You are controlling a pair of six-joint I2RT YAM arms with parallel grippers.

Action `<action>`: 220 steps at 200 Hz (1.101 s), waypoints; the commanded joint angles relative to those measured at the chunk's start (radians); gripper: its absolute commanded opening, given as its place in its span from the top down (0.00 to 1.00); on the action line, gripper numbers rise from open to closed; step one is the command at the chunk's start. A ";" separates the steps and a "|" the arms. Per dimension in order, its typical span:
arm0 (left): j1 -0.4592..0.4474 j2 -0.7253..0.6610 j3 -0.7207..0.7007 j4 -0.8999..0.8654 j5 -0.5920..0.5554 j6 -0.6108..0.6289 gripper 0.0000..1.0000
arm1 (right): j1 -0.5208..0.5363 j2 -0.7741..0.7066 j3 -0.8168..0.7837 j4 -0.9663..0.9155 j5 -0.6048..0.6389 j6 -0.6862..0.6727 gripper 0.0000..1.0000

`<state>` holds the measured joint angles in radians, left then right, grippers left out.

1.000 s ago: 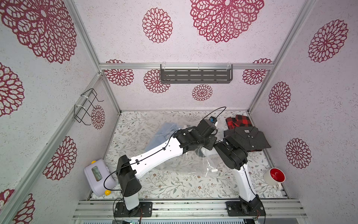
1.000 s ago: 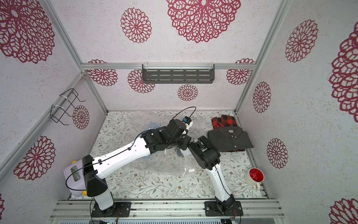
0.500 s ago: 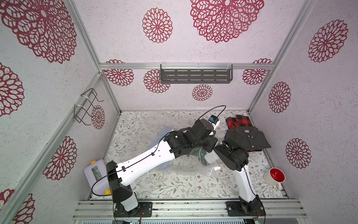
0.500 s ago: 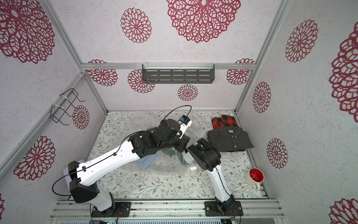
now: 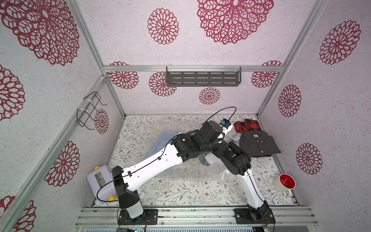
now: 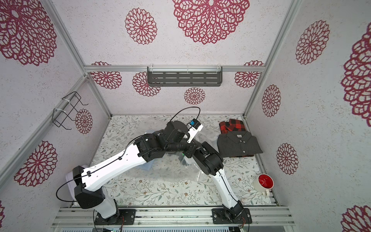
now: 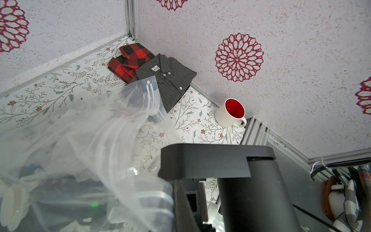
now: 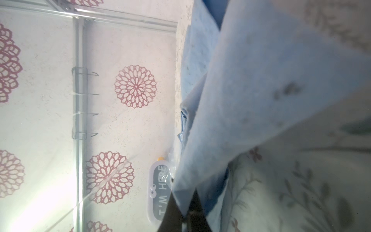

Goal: Place the folded shirt into the vacuum bag
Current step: Place the shirt in the vacuum bag.

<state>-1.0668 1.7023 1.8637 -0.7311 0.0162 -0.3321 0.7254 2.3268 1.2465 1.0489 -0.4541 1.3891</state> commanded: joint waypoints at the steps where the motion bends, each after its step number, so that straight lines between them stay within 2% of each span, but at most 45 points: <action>1: -0.025 0.026 0.035 0.067 0.087 0.011 1.00 | 0.024 0.027 0.083 -0.030 0.020 -0.003 1.00; 90: -0.038 0.035 0.055 0.069 0.132 0.016 1.00 | 0.037 0.203 0.341 -0.143 0.053 0.031 1.00; 155: -0.038 0.021 0.025 0.078 0.115 0.016 1.00 | 0.037 0.311 0.538 -0.226 0.042 0.047 1.00; 178: -0.037 0.009 -0.001 0.077 0.039 0.015 1.00 | 0.037 0.277 0.513 -0.238 0.035 0.012 0.91; 220: -0.015 -0.021 -0.094 0.113 -0.113 -0.008 1.00 | 0.021 0.121 0.341 -0.263 0.033 -0.096 0.65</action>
<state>-1.0775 1.7245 1.8225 -0.6865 -0.0170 -0.3275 0.7513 2.5664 1.6772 0.8169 -0.4160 1.3762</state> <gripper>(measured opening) 0.044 0.299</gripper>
